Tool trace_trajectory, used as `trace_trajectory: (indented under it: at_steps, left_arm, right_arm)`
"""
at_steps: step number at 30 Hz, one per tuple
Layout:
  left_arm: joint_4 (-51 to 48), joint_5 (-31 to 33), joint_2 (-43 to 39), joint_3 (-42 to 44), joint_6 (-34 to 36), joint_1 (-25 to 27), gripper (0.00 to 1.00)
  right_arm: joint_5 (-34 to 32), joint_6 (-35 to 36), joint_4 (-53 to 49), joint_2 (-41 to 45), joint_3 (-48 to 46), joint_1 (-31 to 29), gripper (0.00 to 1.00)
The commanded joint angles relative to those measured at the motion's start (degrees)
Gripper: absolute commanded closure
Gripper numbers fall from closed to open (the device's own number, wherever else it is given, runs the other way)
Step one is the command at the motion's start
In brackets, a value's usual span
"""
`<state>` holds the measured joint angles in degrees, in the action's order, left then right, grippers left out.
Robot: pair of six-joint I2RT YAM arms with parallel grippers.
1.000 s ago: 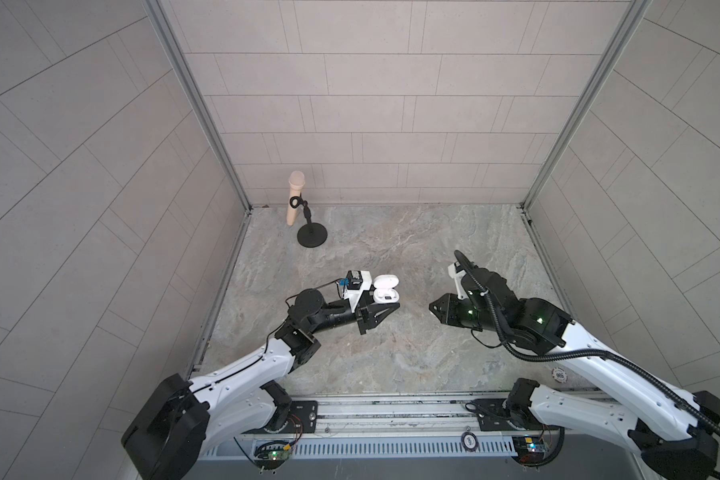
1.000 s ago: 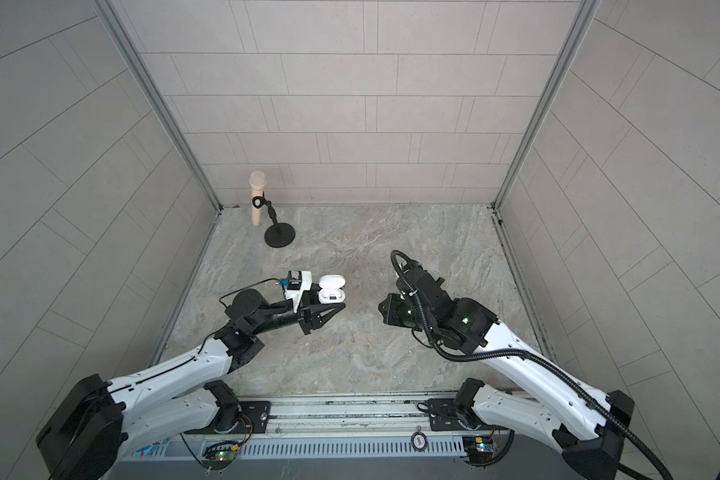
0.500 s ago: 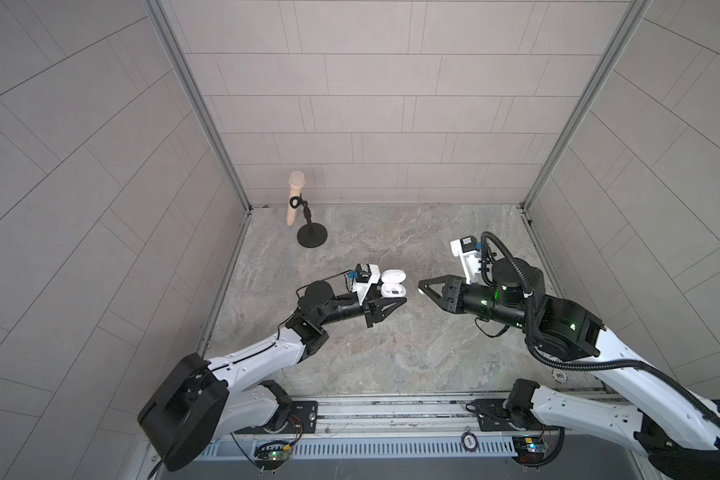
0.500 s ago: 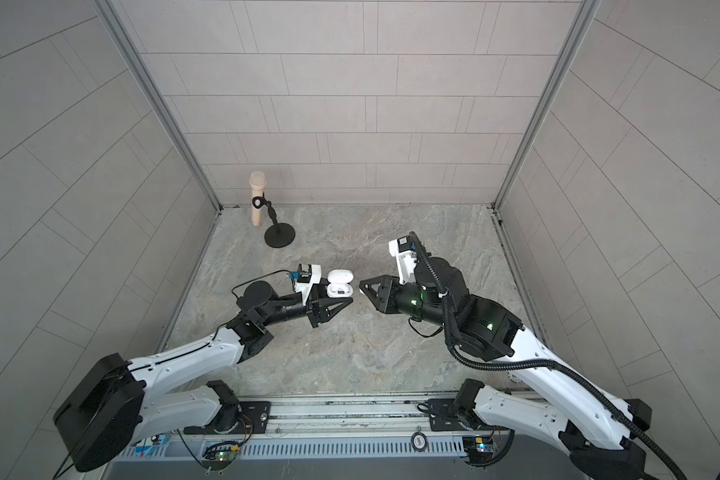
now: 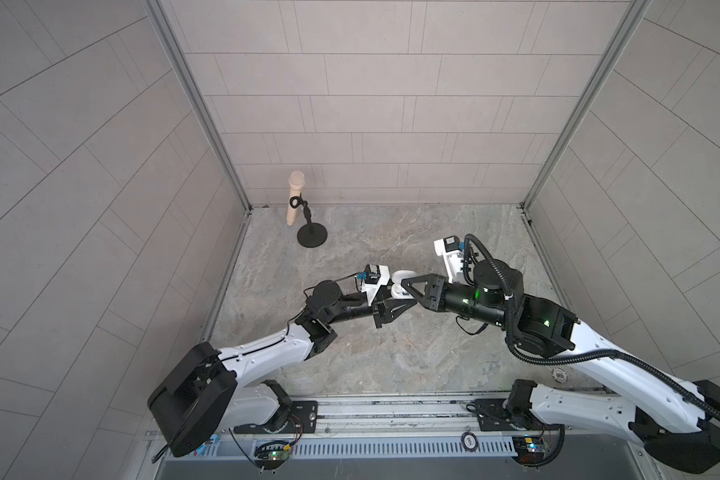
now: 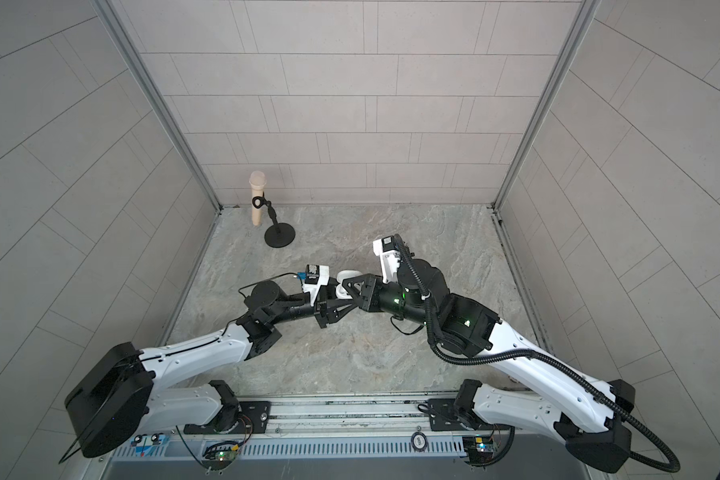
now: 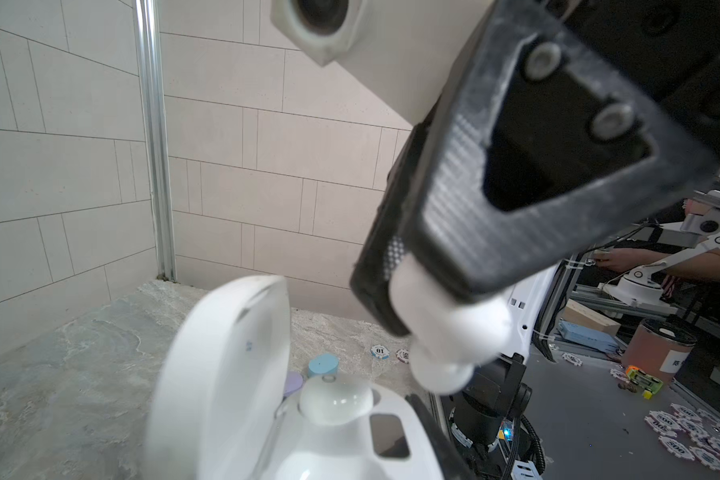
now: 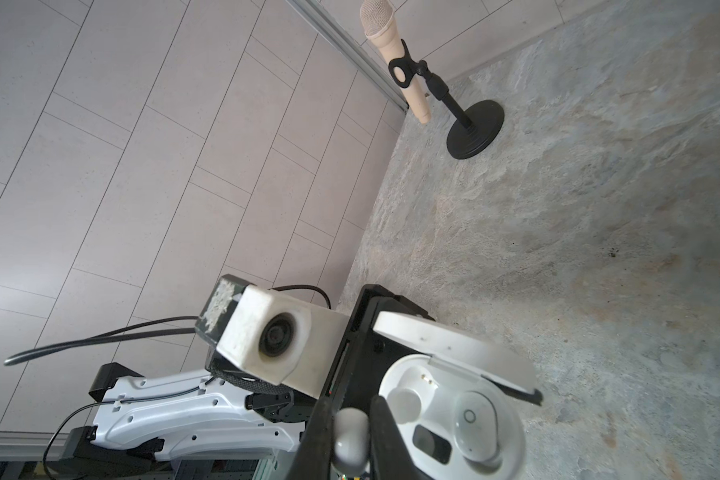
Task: Insert the wireless bluetooth earbuds into the charging case
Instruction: 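Press the second earbud into the case slot and open the right gripper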
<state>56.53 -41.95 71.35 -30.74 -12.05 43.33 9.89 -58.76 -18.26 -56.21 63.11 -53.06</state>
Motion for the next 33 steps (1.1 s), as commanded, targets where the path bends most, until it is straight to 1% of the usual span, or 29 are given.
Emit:
trace_trajectory:
  at_steps: [1, 12, 22, 29, 31, 33]
  left_arm:
    - [2.9, 0.0, -0.7, -1.8, 0.3, 0.5, 0.92]
    - [2.5, 0.1, -1.3, -1.5, 0.7, 0.9, 0.92]
    - [1.8, 0.7, -2.7, -0.7, 1.5, 0.9, 0.92]
    - [1.2, 0.8, -3.2, -0.6, 1.9, 0.9, 0.92]
    - [1.0, 0.8, -3.4, -0.6, 2.0, 0.9, 0.93]
    - [0.7, 0.8, -3.6, -0.6, 2.1, 0.9, 0.92]
  right_arm:
    - [-1.7, -1.7, 2.7, 0.2, -0.4, -0.4, 0.98]
    - [-1.5, -3.2, 5.7, -2.1, -1.7, -1.5, 0.98]
    - [-3.0, -3.0, 2.8, -1.8, -1.6, -1.7, 0.98]
    - [-2.7, -3.9, 3.1, -2.1, -2.1, -1.9, 0.98]
    - [-2.6, -3.9, 2.6, -2.2, -1.9, -2.0, 0.96]
    - [-2.7, -3.8, 1.9, -2.2, -1.8, -2.0, 0.89]
